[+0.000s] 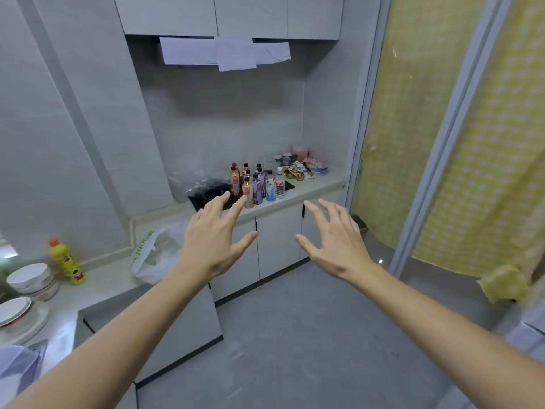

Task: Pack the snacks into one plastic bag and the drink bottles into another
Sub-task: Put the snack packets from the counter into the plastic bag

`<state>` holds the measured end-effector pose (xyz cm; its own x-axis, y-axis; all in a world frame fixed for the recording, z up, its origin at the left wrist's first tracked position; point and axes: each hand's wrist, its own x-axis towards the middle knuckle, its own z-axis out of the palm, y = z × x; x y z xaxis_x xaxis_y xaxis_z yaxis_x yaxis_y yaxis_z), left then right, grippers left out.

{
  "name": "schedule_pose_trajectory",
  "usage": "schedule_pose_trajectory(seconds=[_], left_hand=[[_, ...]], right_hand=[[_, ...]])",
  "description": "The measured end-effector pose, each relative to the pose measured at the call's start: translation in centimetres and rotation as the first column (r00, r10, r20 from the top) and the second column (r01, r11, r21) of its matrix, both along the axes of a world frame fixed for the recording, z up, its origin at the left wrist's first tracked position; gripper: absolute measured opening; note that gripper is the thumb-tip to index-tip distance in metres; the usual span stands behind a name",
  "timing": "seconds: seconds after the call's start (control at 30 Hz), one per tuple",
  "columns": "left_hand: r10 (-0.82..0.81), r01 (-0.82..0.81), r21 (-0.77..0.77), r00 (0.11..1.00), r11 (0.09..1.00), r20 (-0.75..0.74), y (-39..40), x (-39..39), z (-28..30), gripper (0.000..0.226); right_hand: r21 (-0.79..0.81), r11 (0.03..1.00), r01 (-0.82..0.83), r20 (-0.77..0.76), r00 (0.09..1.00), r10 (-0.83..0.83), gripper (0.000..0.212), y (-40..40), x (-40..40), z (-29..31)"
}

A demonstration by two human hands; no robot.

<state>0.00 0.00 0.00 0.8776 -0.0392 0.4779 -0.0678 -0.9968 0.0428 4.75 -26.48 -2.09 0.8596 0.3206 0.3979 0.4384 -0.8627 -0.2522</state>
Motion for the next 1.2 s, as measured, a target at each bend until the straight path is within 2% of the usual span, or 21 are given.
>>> schedule_pose_trajectory(seconds=[0.17,0.37,0.73,1.07,1.2], left_hand=[[-0.022,0.022,0.034,1.000,0.999,0.000,-0.4,4.6,-0.9,0.081],[-0.038,0.039,0.065,0.999,0.997,-0.015,-1.9,12.0,-2.3,0.078],[0.035,-0.035,0.000,0.999,0.999,-0.016,-6.7,28.3,-3.2,0.080],[0.084,-0.086,-0.093,0.996,0.992,-0.025,-6.9,40.7,-6.2,0.075],[0.072,-0.074,-0.060,0.997,0.995,-0.036,-6.9,47.3,-8.1,0.076]], right_hand=[[-0.015,1.000,0.027,-0.003,1.000,-0.027,0.077,-0.7,4.0,-0.8],[-0.014,1.000,0.025,-0.002,1.000,-0.025,0.078,-1.9,12.5,-2.0],[-0.020,0.999,-0.037,-0.019,0.999,0.037,0.078,-6.4,31.2,-2.5],[-0.021,0.999,-0.044,-0.047,0.998,0.043,0.079,-7.5,43.8,-4.1],[-0.033,0.999,-0.043,-0.056,0.998,0.041,0.078,-7.2,49.1,-5.8]])
